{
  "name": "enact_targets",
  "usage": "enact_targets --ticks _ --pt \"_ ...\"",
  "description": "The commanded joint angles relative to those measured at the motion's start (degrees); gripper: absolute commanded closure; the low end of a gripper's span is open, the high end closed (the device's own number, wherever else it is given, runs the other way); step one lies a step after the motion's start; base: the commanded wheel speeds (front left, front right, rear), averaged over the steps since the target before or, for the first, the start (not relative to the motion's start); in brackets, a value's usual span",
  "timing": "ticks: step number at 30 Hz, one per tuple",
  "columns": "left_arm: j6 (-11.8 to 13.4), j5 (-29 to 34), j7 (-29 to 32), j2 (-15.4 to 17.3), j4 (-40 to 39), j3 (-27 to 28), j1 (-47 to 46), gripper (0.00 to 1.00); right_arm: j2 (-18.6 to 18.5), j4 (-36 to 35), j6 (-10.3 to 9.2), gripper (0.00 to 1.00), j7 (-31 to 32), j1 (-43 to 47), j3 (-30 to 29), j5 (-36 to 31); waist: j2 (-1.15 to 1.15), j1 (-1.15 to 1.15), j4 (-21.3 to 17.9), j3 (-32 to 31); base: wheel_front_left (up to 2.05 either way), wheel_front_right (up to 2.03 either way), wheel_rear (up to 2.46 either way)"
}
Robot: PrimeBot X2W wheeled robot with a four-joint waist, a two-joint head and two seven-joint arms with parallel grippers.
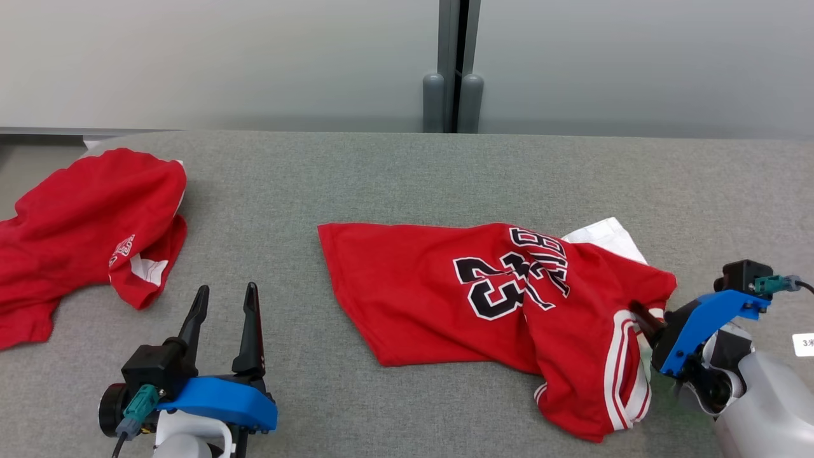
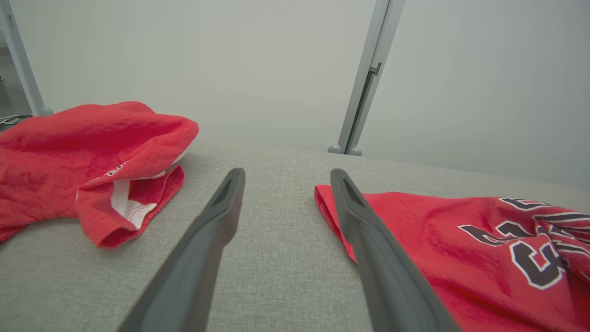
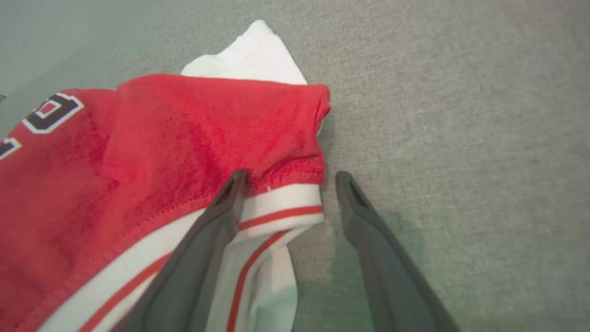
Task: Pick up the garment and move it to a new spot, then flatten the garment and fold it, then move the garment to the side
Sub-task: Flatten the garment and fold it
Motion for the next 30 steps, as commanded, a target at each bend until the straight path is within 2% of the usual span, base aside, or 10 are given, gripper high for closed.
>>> enact_targets --ticks 1,3,4,5,6,19,25,30 --pt "-0.4 0.5 -0.3 -0.1 0.3 0.3 -0.7 0.00 -0.3 1.3 0.01 0.00 1.2 -0.4 0.7 0.4 -0.01 0.00 0.4 0.1 0.00 0.00 0.00" --pt "-0.4 0.5 -0.3 -0.3 0.5 0.5 -0.7 0.00 -0.5 2.8 0.01 0.00 2.5 -0.5 1.4 1.3 -0.01 0.00 0.6 -0.1 0.00 0.00 0.00" --pt "-0.5 0.6 -0.3 -0.4 0.7 0.7 -0.7 0.00 -0.5 3.0 0.01 0.23 2.3 -0.3 1.9 1.7 -0.01 0.00 0.7 -0.2 0.00 0.00 0.00" --pt "-0.5 0.7 -0.3 -0.4 0.8 0.8 -0.6 0.00 -0.5 2.9 0.01 0.55 1.7 -0.2 2.3 2.2 -0.01 0.00 0.8 -0.3 0.00 0.00 0.00" --pt "-0.6 0.8 -0.3 -0.4 0.9 1.0 -0.5 0.00 -0.8 2.6 0.01 1.00 1.0 0.0 2.6 2.5 -0.01 0.00 0.8 -0.5 0.00 0.00 0.00" --pt "-1.2 1.8 -0.3 -1.1 1.4 1.5 -0.2 0.00 -4.6 -2.4 0.01 1.00 -10.3 -3.4 7.4 4.4 -0.01 0.00 0.9 -1.3 0.00 0.00 0.00" --pt "-1.6 2.3 -0.3 -1.6 0.8 1.0 -2.1 0.00 -7.9 -3.4 0.01 1.00 -11.4 -10.6 9.6 3.7 -0.01 0.00 3.8 2.9 0.00 0.00 0.00" --pt "-2.0 2.4 -0.3 -2.6 0.8 0.0 -4.3 0.00 -12.1 0.4 0.01 1.00 -12.7 -18.8 8.7 2.4 -0.01 0.00 7.8 7.3 0.00 0.00 0.00"
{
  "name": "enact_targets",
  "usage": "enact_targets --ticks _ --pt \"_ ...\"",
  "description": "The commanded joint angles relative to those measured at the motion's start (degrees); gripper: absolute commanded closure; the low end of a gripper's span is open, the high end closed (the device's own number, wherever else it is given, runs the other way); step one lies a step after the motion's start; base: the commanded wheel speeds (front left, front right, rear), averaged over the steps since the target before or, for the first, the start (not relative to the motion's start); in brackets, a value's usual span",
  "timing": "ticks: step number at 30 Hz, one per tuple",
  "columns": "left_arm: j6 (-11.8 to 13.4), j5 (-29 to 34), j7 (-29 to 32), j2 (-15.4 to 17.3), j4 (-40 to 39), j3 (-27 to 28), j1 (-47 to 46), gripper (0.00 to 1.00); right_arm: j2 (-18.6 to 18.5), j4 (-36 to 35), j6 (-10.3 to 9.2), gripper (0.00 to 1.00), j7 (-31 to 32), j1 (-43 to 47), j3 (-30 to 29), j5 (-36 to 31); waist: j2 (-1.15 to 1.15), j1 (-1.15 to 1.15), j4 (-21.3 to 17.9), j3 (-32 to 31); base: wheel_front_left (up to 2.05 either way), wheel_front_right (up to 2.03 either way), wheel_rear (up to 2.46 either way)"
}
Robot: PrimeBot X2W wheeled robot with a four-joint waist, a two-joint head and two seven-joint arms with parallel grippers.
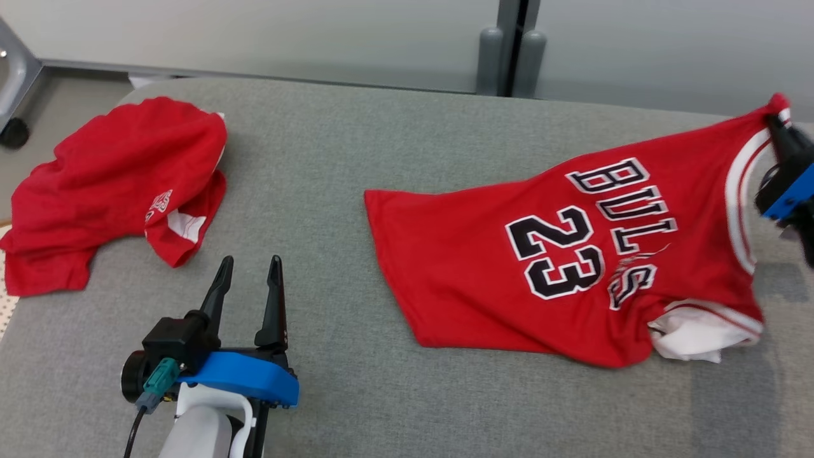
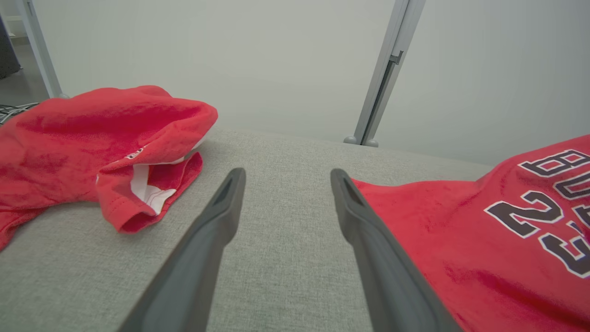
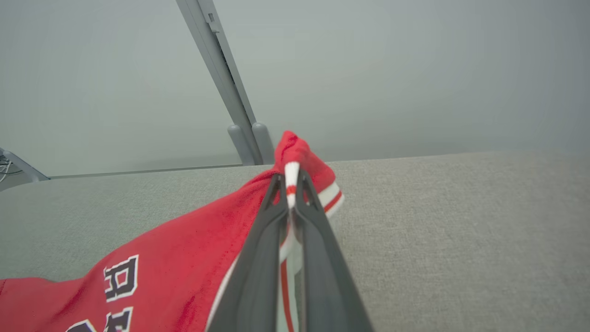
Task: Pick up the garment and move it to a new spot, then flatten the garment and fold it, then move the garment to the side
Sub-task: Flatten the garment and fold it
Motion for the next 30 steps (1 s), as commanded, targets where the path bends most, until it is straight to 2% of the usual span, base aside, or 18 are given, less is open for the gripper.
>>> enact_targets --ticks 1,8,9,10,15,19,24,30 --pt "-0.2 0.2 -0.3 -0.1 -0.1 -0.1 -1.1 0.00 -0.8 0.4 0.01 1.00 -0.9 -1.6 -0.3 -0.5 -0.01 -0.01 3.0 2.9 0.00 0.00 0.00" --pt "-0.7 -0.1 -0.3 -1.1 0.0 -1.3 -3.2 0.00 -4.5 8.9 0.01 1.00 -9.1 -10.1 -3.4 -3.6 -0.01 -0.01 7.3 7.1 0.00 0.00 0.00" --pt "-0.8 -0.1 -0.3 -1.2 0.0 -1.4 -3.4 0.00 -4.5 10.6 0.00 0.68 -9.6 -10.6 -3.6 -4.1 -0.01 -0.01 7.6 7.4 0.00 0.00 0.00" --pt "-0.8 -0.1 -0.3 -1.2 0.1 -1.5 -3.5 0.00 -4.1 12.3 0.01 0.00 -9.6 -11.0 -3.8 -4.4 -0.01 -0.01 7.8 7.5 0.00 0.00 0.00" --pt "-1.0 0.4 -0.3 -1.4 0.7 -1.3 -3.6 0.00 -2.6 15.1 0.01 0.00 -11.0 -10.0 -4.1 -5.4 -0.01 -0.01 6.8 6.3 0.00 0.00 0.00" --pt "-1.1 0.9 -0.3 -1.4 1.3 -0.6 -2.6 0.00 1.2 14.4 0.01 0.00 -12.6 -7.8 -3.1 -4.9 -0.01 -0.01 4.0 3.5 0.00 0.00 0.00" --pt "-1.0 1.6 -0.3 -0.6 2.1 0.1 -1.1 0.00 3.7 9.6 0.01 0.00 -14.0 -4.7 -1.0 -3.3 -0.01 -0.01 -0.9 -0.7 0.00 0.00 0.00" --pt "-1.1 1.5 -0.3 -0.2 3.0 0.3 0.7 0.00 5.8 0.3 0.01 0.00 -14.6 2.8 3.0 -0.5 -0.01 -0.01 -6.3 -4.8 0.00 0.00 0.00"
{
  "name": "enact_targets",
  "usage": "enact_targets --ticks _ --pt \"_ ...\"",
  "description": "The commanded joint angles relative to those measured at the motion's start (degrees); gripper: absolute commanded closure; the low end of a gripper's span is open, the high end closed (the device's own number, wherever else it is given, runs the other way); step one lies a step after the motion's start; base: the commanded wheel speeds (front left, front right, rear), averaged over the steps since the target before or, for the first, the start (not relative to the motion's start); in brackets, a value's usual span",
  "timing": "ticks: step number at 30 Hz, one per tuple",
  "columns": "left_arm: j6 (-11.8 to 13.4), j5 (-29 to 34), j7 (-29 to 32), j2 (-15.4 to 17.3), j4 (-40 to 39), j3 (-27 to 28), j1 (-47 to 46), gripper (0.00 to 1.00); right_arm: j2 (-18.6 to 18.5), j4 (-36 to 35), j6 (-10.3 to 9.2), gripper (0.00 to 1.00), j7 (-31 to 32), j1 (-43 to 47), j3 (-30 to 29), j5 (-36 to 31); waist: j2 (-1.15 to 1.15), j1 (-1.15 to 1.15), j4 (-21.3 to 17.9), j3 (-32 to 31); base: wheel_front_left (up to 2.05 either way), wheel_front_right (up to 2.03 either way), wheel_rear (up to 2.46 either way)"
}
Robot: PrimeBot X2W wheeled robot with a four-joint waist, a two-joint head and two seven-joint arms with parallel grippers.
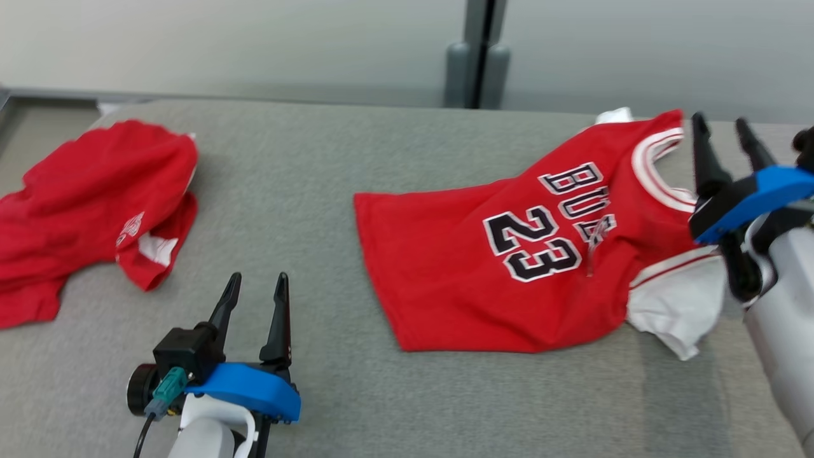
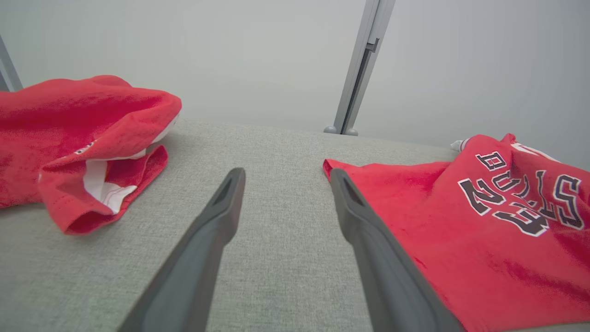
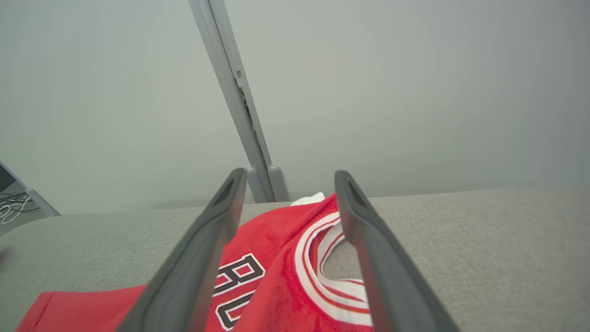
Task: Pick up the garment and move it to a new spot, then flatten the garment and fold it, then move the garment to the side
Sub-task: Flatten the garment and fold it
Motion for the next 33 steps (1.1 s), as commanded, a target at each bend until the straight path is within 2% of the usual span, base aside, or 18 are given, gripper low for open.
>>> enact_targets --ticks 1,3,7,11,13,16,20,23,27,33 --pt "-0.1 0.0 -0.3 0.4 0.3 0.3 1.1 0.00 0.1 -3.4 0.01 0.00 -0.4 3.9 1.1 1.2 0.01 0.01 -4.4 -4.0 0.00 0.00 0.00" --pt "-0.1 -0.4 -0.3 0.6 0.6 0.7 2.2 0.00 0.0 -9.1 0.01 0.00 -0.4 9.5 2.4 2.3 0.01 0.01 -6.4 -5.6 0.00 0.00 0.00" --pt "0.0 -0.6 -0.3 0.7 0.7 1.1 3.1 0.00 -0.2 -17.8 0.01 0.00 -0.5 17.9 1.1 2.2 0.01 0.01 -8.1 -6.5 0.00 0.00 0.00" --pt "0.0 -1.1 -0.3 0.6 1.3 0.9 3.6 0.00 1.7 -26.2 0.01 0.00 -0.4 26.9 0.1 4.4 0.01 0.01 -8.8 -6.8 0.00 0.00 0.00" --pt "-0.1 -1.5 -0.3 0.6 1.9 0.8 3.8 0.00 2.2 -31.1 0.01 0.00 -0.5 32.6 -0.1 3.3 0.01 0.01 -9.3 -6.8 0.00 0.00 0.00" --pt "-0.1 -1.8 -0.3 0.6 2.6 0.5 3.5 0.00 3.6 -34.0 0.01 0.00 -0.5 36.7 -3.3 0.8 0.01 0.01 -9.6 -6.7 0.00 0.00 0.00" --pt "-0.2 -2.2 -0.3 0.9 3.3 0.4 3.3 0.00 6.3 -34.2 0.01 0.00 -0.5 39.4 -6.9 -3.2 0.01 0.01 -9.9 -6.7 0.00 0.00 0.00" --pt "-0.2 -2.4 -0.3 1.0 3.6 0.1 3.0 0.00 7.6 -32.8 0.01 0.00 -0.5 40.0 -7.1 -4.5 0.01 0.01 -10.0 -6.8 0.00 0.00 0.00" --pt "-0.2 -2.5 -0.3 1.0 3.9 -0.3 2.6 0.00 7.2 -29.3 0.01 0.00 0.0 39.5 -6.2 -5.7 0.01 0.01 -9.7 -6.9 0.00 0.00 0.00" --pt "-0.2 -3.1 -0.3 0.9 4.5 -0.8 2.5 0.00 5.6 -21.1 0.01 0.00 4.7 36.2 -5.1 -9.5 0.01 0.01 -8.8 -6.7 0.00 0.00 0.00"
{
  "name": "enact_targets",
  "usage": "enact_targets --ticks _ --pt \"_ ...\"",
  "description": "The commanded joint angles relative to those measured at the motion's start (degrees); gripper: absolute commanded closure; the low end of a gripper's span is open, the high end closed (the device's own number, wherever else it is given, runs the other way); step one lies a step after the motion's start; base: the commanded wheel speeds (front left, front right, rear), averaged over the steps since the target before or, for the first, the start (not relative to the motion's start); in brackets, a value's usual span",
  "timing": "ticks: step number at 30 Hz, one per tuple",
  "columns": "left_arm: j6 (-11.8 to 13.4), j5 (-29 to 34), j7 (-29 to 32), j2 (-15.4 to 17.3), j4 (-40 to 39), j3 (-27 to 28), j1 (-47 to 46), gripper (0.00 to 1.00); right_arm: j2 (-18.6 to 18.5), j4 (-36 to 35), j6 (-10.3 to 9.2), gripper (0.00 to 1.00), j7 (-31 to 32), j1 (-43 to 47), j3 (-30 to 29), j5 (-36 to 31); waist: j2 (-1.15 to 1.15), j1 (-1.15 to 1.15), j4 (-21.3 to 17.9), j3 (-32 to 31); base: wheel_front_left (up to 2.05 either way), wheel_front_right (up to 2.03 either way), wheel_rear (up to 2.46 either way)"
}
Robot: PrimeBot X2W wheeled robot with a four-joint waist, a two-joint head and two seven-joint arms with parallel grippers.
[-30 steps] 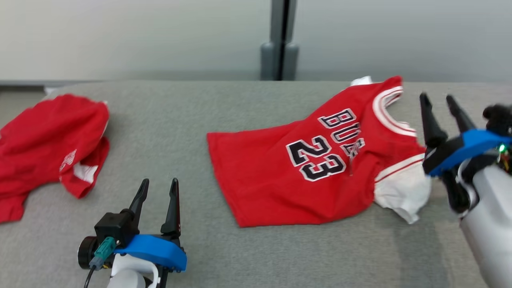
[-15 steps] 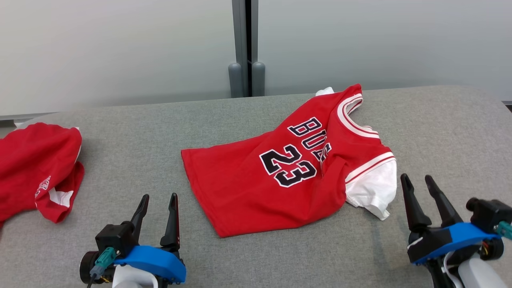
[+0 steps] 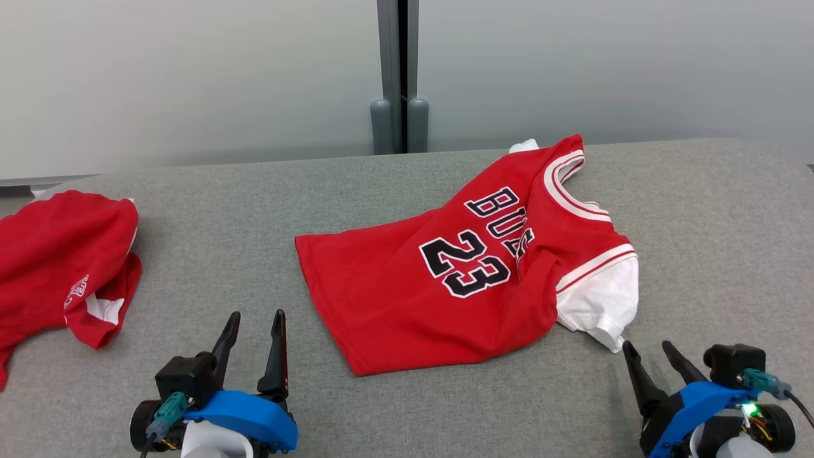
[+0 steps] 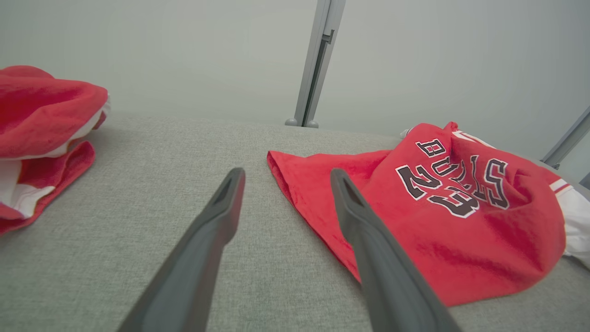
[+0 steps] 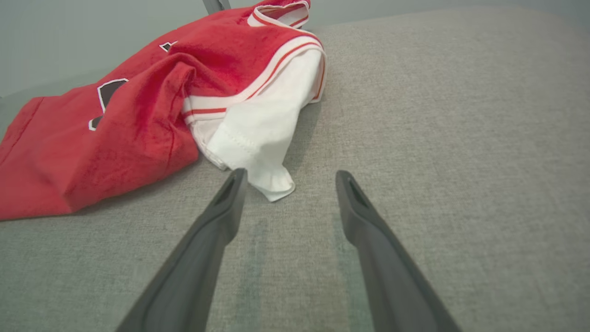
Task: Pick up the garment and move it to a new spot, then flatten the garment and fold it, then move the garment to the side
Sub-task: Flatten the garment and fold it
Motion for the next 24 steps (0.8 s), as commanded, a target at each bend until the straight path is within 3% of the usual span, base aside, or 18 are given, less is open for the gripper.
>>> enact_targets --ticks 1,14,15,16,17,24 --pt "-0.2 -0.3 -0.2 0.2 0.1 -0.1 -0.5 0.00 -0.2 1.4 0.01 0.00 0.9 -1.9 0.3 -1.2 0.00 0.00 0.2 0.2 0.00 0.00 0.00" --pt "-0.2 -0.8 -0.3 0.5 0.8 -0.7 -1.8 0.00 2.5 16.6 0.01 0.00 4.6 -11.7 0.4 -5.2 0.00 0.00 2.5 1.3 0.00 0.00 0.00" --pt "-0.2 -0.8 -0.3 0.5 0.8 -0.8 -1.9 0.00 2.5 17.4 0.01 0.22 4.4 -12.3 0.6 -5.2 0.00 0.00 2.7 1.4 0.00 0.00 0.00" --pt "-0.2 -0.8 -0.3 0.5 0.9 -0.8 -2.0 0.00 2.3 18.2 0.01 0.69 4.4 -12.9 0.9 -5.4 0.00 0.00 2.8 1.5 0.00 0.00 0.00" --pt "-0.1 -0.8 -0.3 0.4 0.9 -0.9 -2.0 0.00 1.9 19.1 0.01 1.00 4.0 -13.4 1.2 -5.9 0.00 0.00 3.0 1.5 0.00 0.00 0.00" --pt "0.4 -1.2 -0.3 0.7 0.7 -0.5 -1.2 0.00 -2.0 23.6 0.01 1.00 -0.8 -15.4 0.4 -10.8 0.00 0.00 3.2 1.2 0.00 0.00 0.00"
